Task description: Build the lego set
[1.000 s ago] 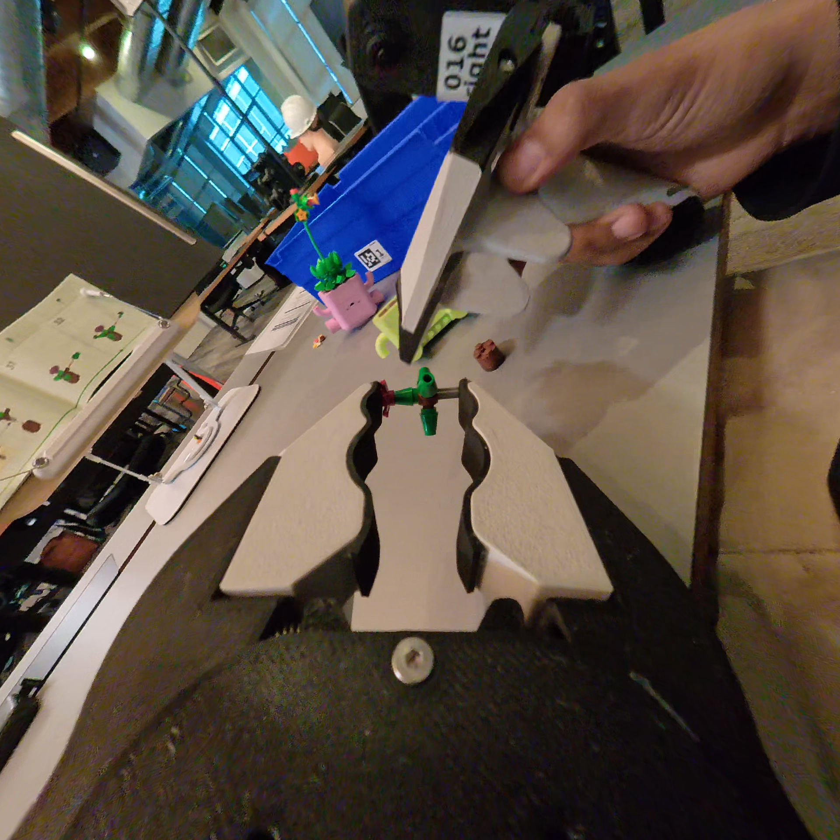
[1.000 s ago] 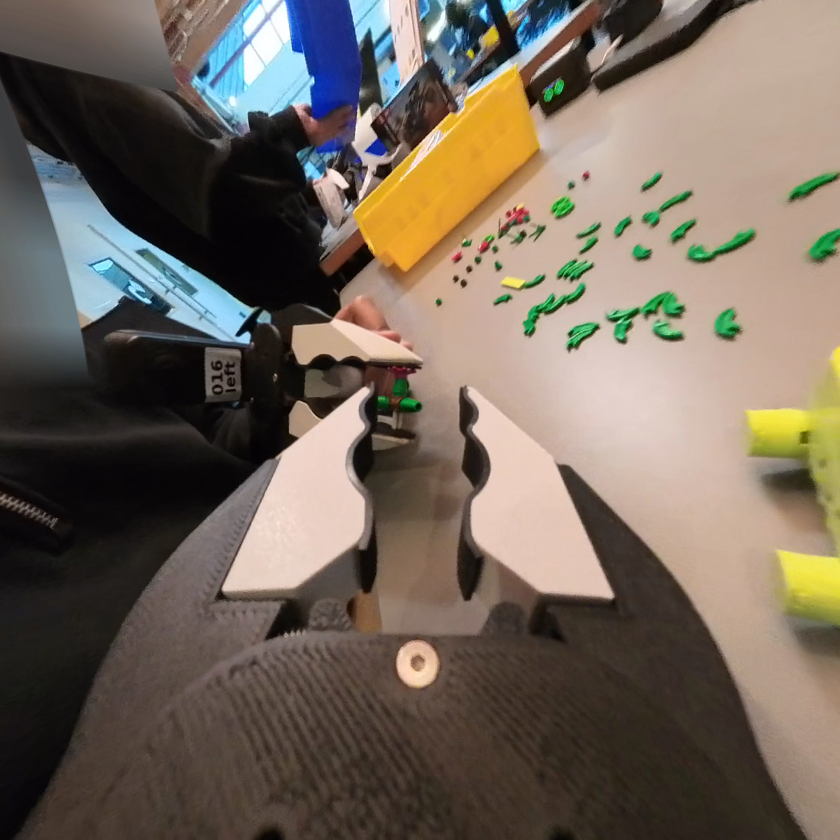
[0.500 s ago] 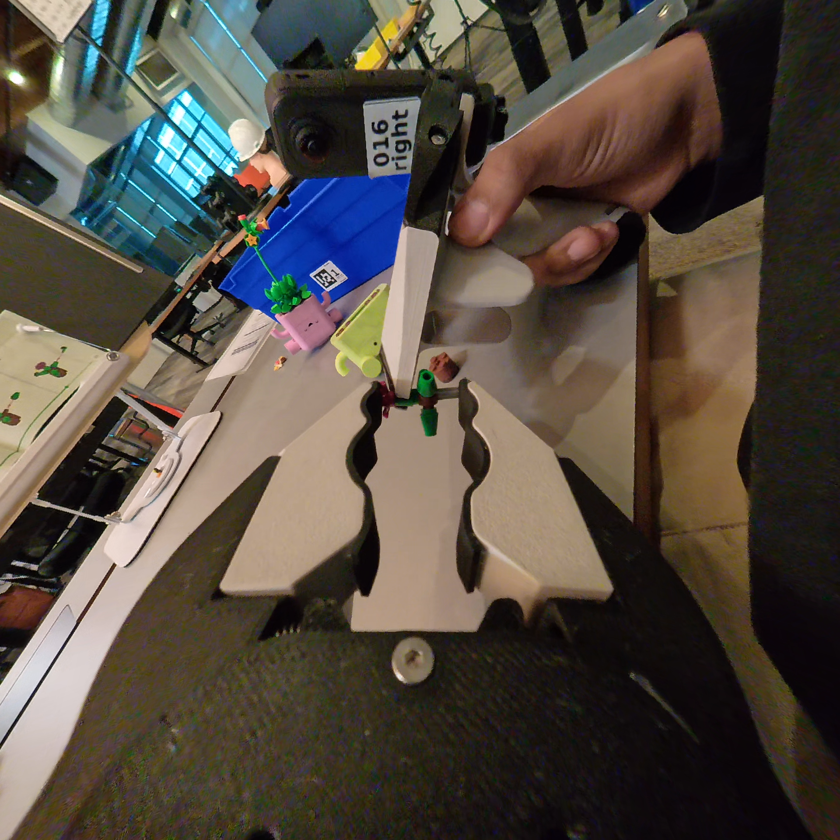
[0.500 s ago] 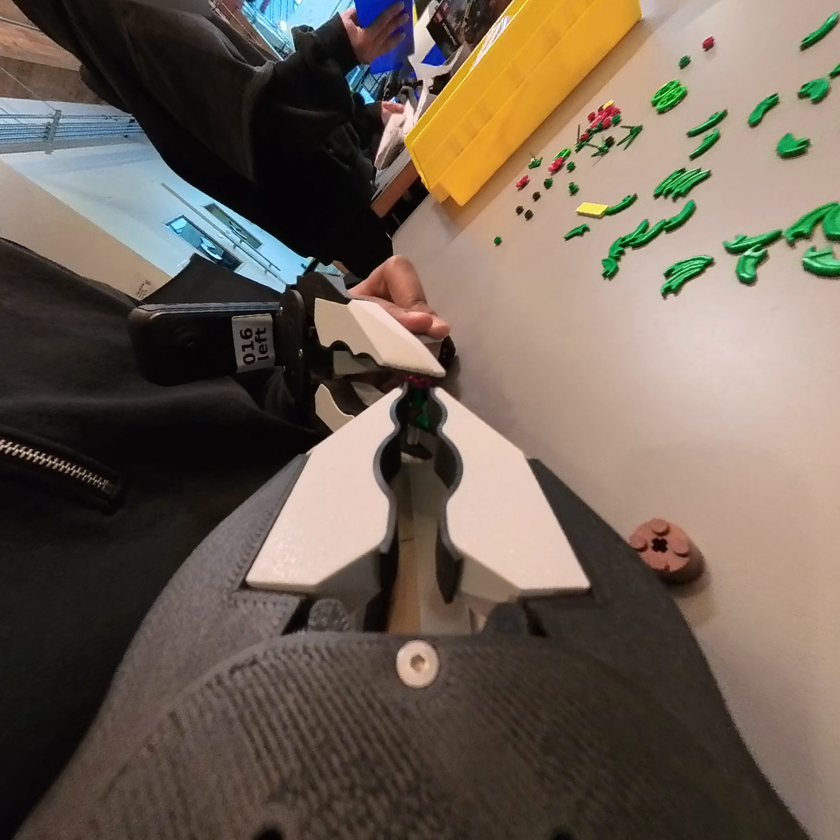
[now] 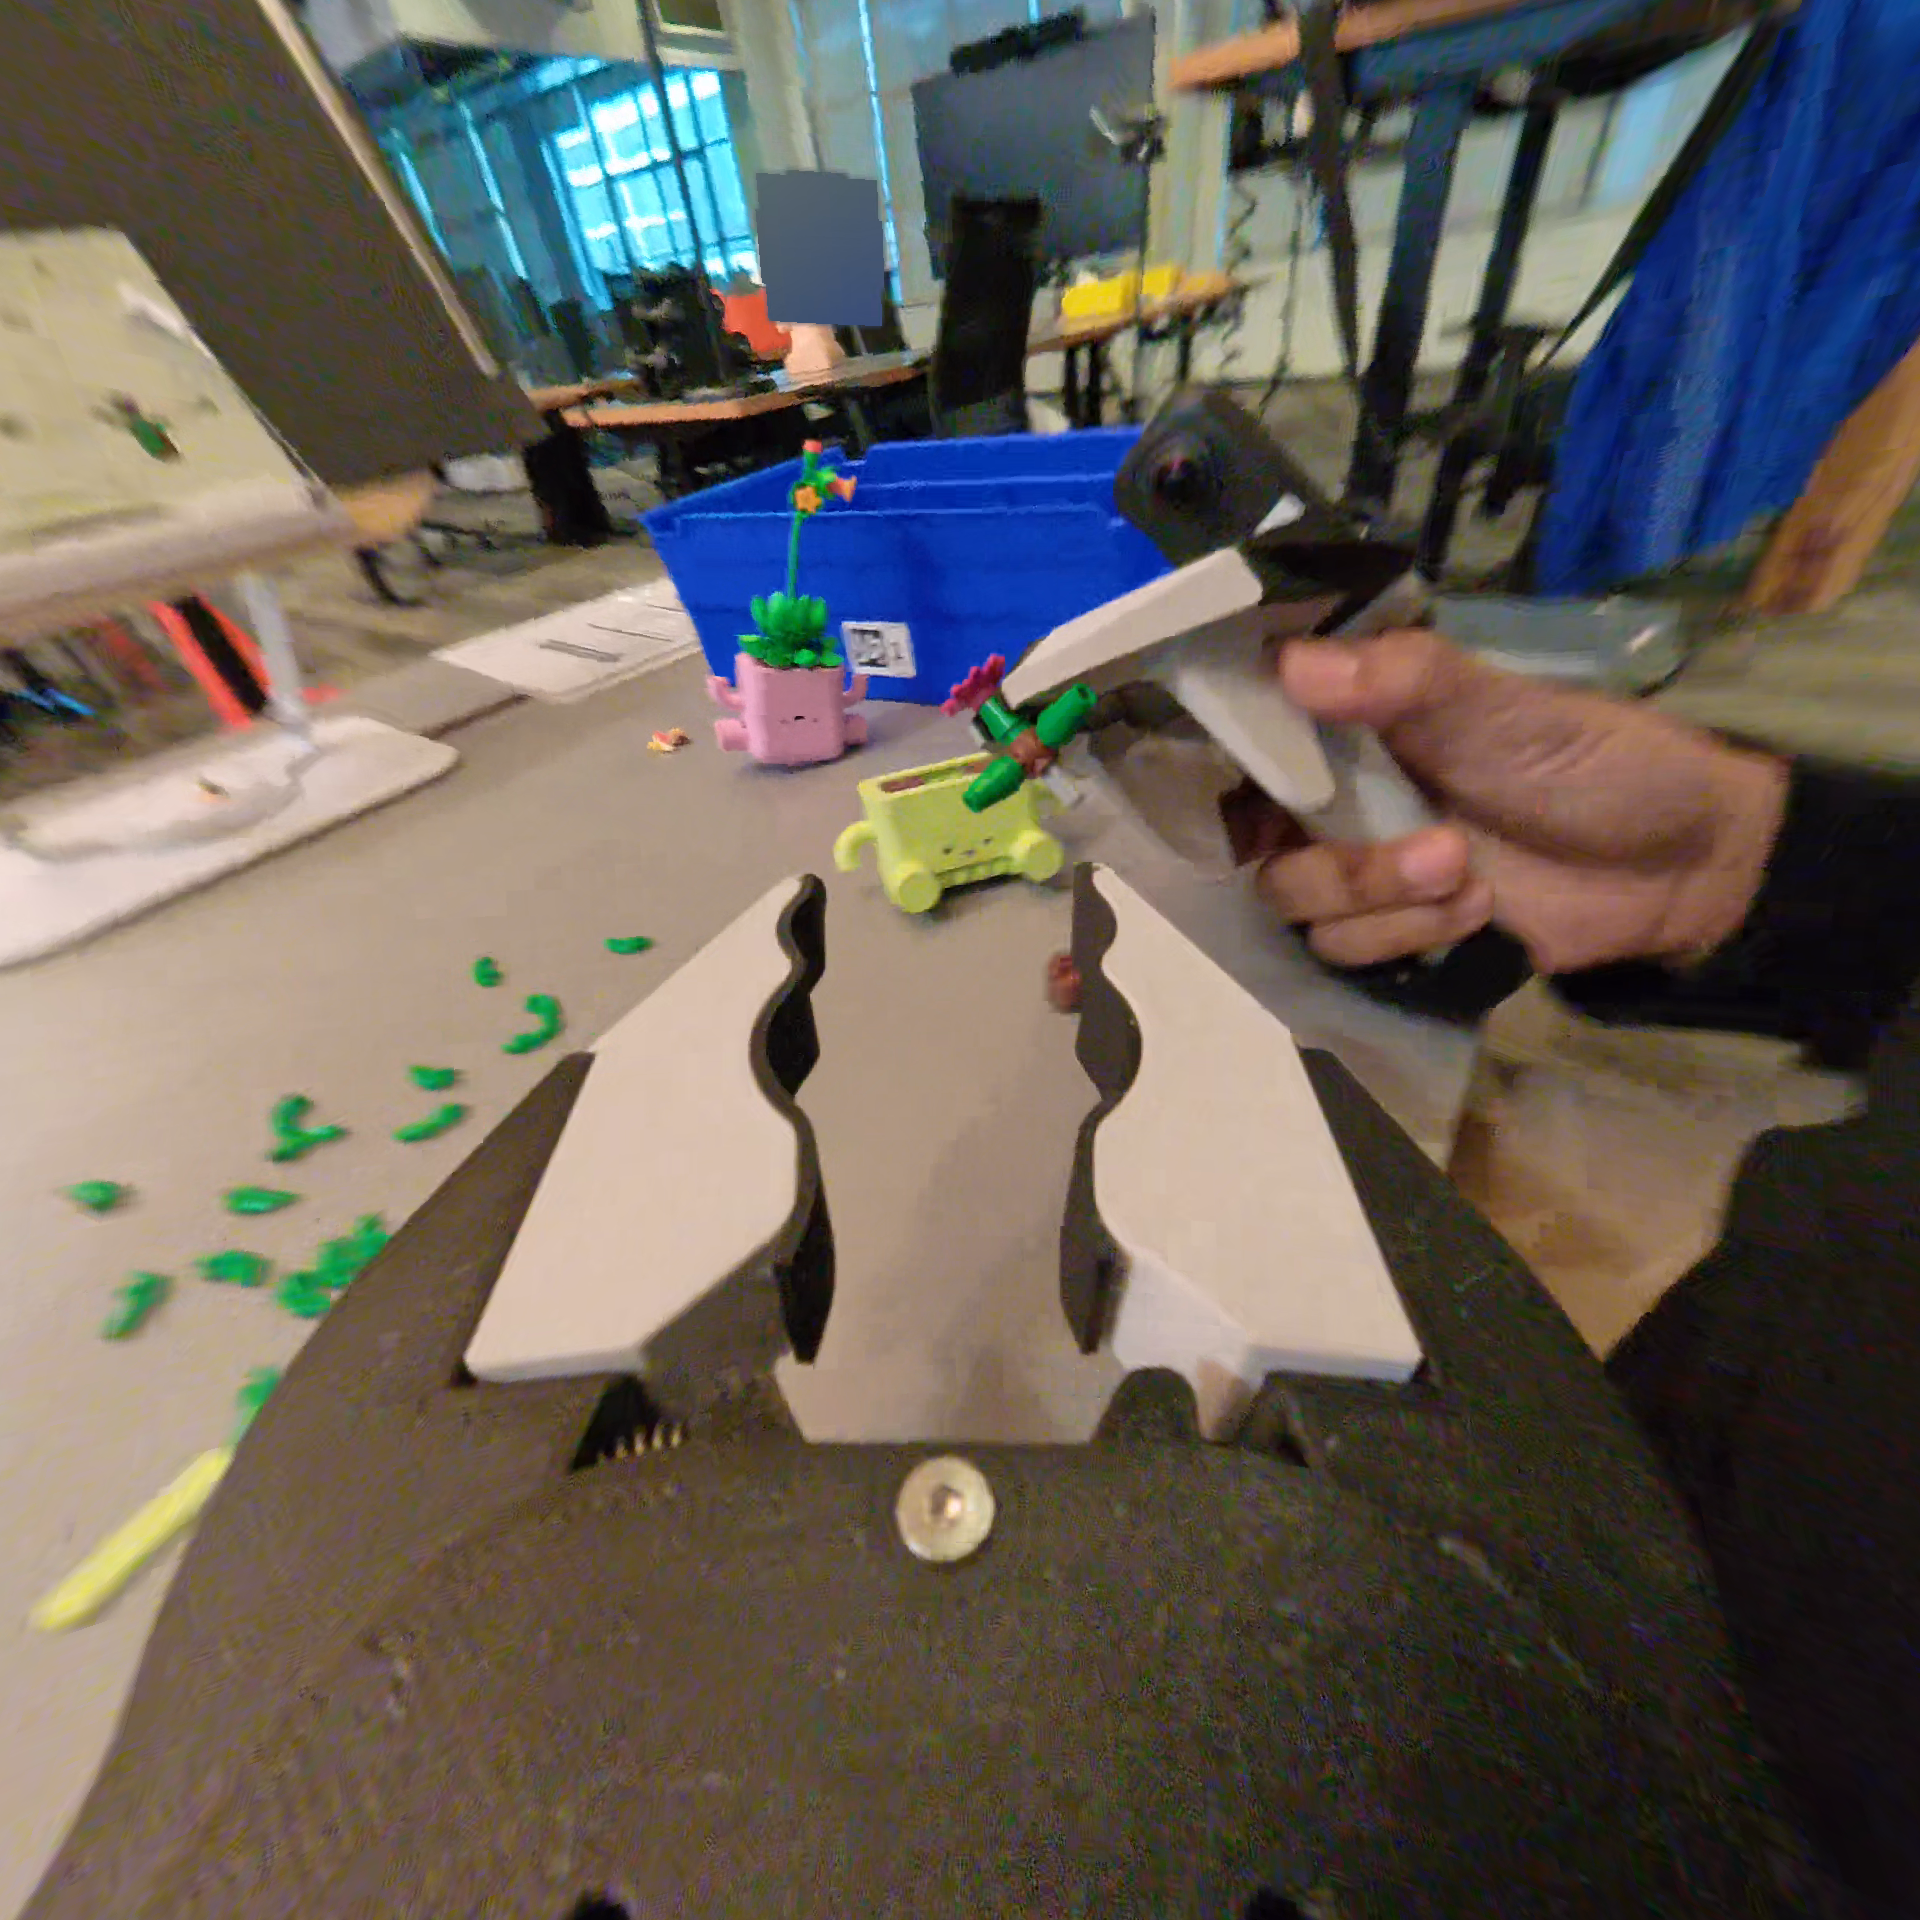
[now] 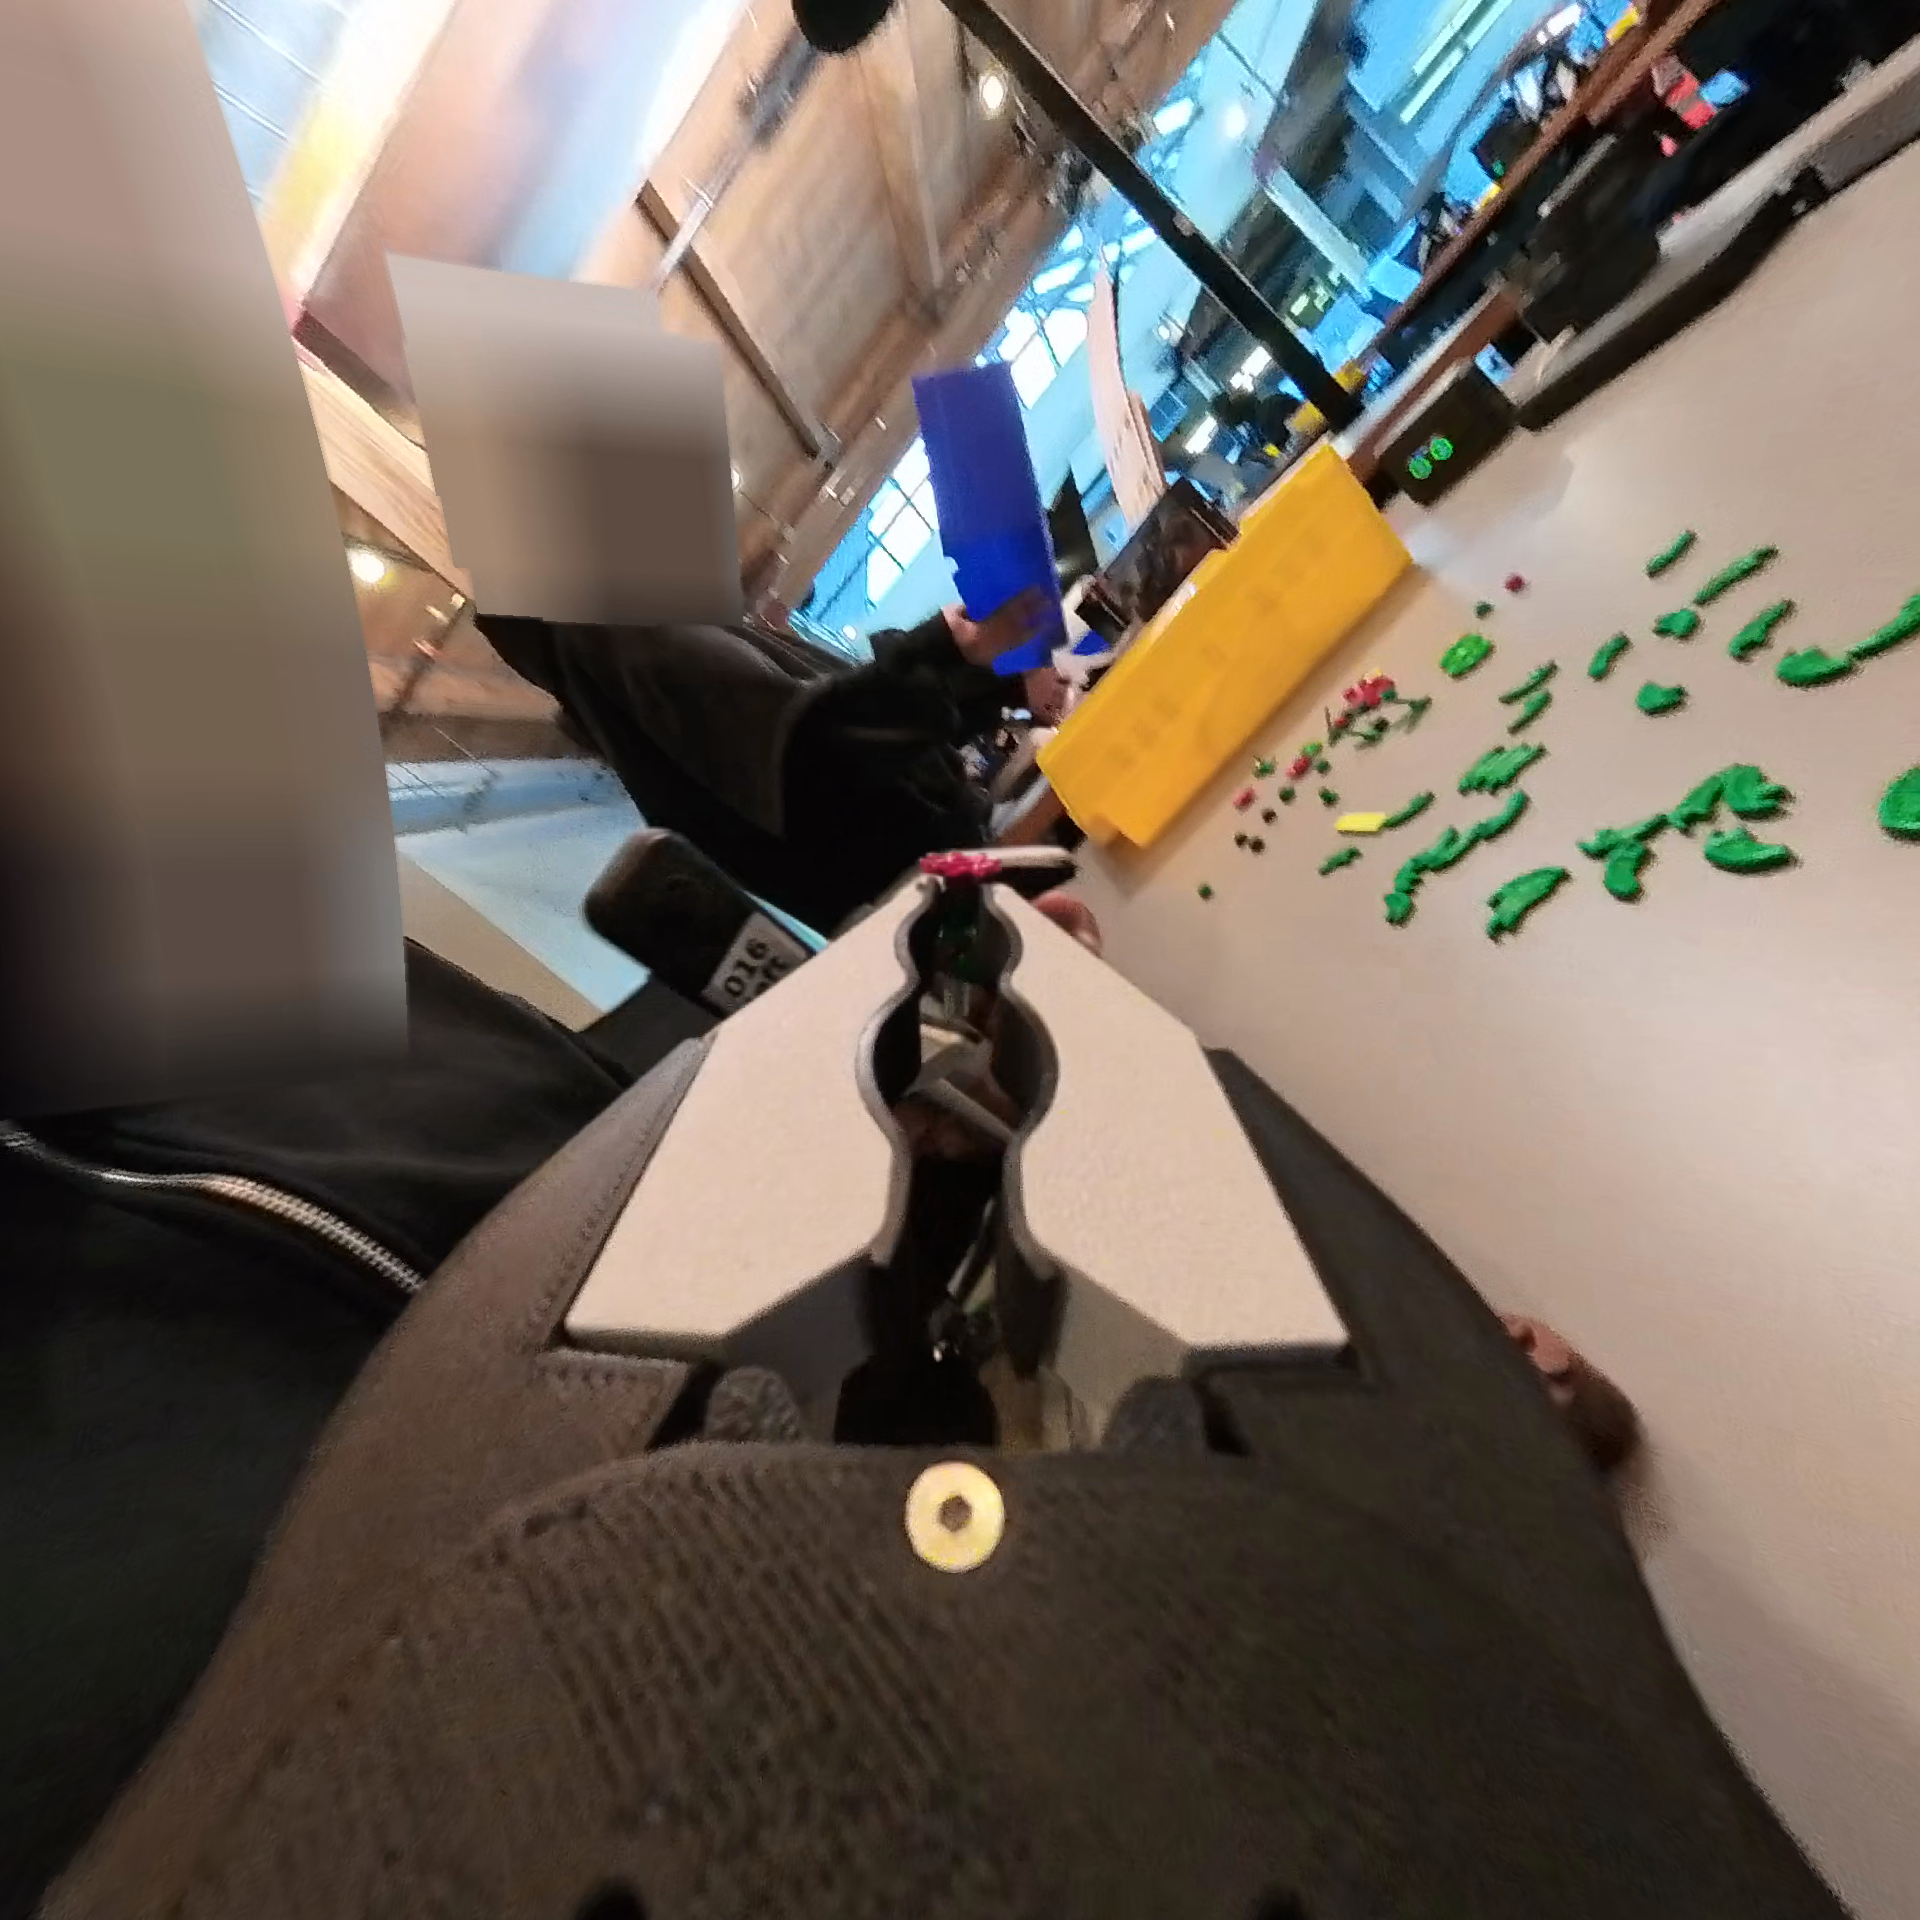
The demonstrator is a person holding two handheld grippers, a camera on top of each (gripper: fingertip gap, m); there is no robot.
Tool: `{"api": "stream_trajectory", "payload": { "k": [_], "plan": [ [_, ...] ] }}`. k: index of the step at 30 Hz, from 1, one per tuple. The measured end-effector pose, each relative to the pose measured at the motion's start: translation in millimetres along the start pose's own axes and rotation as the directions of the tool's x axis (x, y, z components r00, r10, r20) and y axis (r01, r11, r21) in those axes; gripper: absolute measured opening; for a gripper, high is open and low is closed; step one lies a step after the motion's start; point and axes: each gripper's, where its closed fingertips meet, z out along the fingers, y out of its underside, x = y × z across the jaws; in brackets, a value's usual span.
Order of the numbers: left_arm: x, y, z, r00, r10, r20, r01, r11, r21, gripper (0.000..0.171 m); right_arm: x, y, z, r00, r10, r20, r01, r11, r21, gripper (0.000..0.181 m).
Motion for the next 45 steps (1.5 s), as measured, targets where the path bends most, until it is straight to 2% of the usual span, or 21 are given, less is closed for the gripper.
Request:
{"api": "stream_trajectory", "payload": {
  "k": [2,4,7,13,20,25,28,32,37,41,42,44,45],
  "plan": [
    [6,-4,1,0.981,-0.178,-0.078,0.181,0.983,0.022,0.051,-7,-1,2,0.999,-0.017,0.035,0.017,1.000,0.016,0.004],
    [11,-11,-1,0.928,-0.335,-0.162,0.347,0.936,0.055,0.051,-8,3,5,0.998,-0.066,0.020,0.066,0.998,0.005,0.004],
    [14,-19,-5,0.861,-0.449,-0.239,0.477,0.876,0.074,0.045,-6,6,7,0.984,-0.173,-0.047,0.172,0.985,-0.024,0.004],
    [19,-21,-6,0.836,-0.471,-0.280,0.505,0.861,0.057,0.039,-10,17,12,0.961,-0.271,-0.059,0.265,0.959,-0.103,0.004],
    [23,-25,-9,0.809,-0.486,-0.330,0.530,0.846,0.055,0.035,-16,24,15,0.943,-0.332,-0.010,0.329,0.938,-0.112,0.004],
    [28,-20,-8,0.836,-0.442,-0.326,0.479,0.877,0.041,0.037,-17,23,14,0.936,-0.352,-0.008,0.349,0.932,-0.095,0.004],
    [28,-17,-7,0.827,-0.453,-0.334,0.489,0.872,0.026,0.036,-19,18,11,0.940,-0.341,-0.002,0.340,0.938,-0.062,0.004],
    [31,-16,-6,0.799,-0.484,-0.356,0.522,0.853,0.012,0.026,-26,15,11,0.931,-0.364,0.022,0.365,0.931,-0.025,0.004],
    [32,-22,-8,0.794,-0.481,-0.372,0.533,0.845,0.046,0.001,-30,18,16,0.900,-0.435,0.009,0.436,0.900,-0.023,0.003],
    [31,-23,-9,0.820,-0.450,-0.355,0.503,0.861,0.071,0.000,-29,16,17,0.909,-0.417,0.008,0.417,0.909,-0.008,0.004],
    [28,-24,-9,0.830,-0.443,-0.339,0.497,0.864,0.088,0.001,-27,14,16,0.910,-0.414,0.000,0.414,0.910,0.004,0.010],
    [21,-27,-11,0.842,-0.441,-0.311,0.498,0.857,0.131,0.001,-27,7,14,0.918,-0.397,-0.008,0.397,0.917,0.049,0.043],
    [16,-28,-13,0.845,-0.444,-0.298,0.501,0.852,0.150,0.000,-26,3,12,0.924,-0.382,-0.015,0.382,0.921,0.074,0.050]
  ]
}}
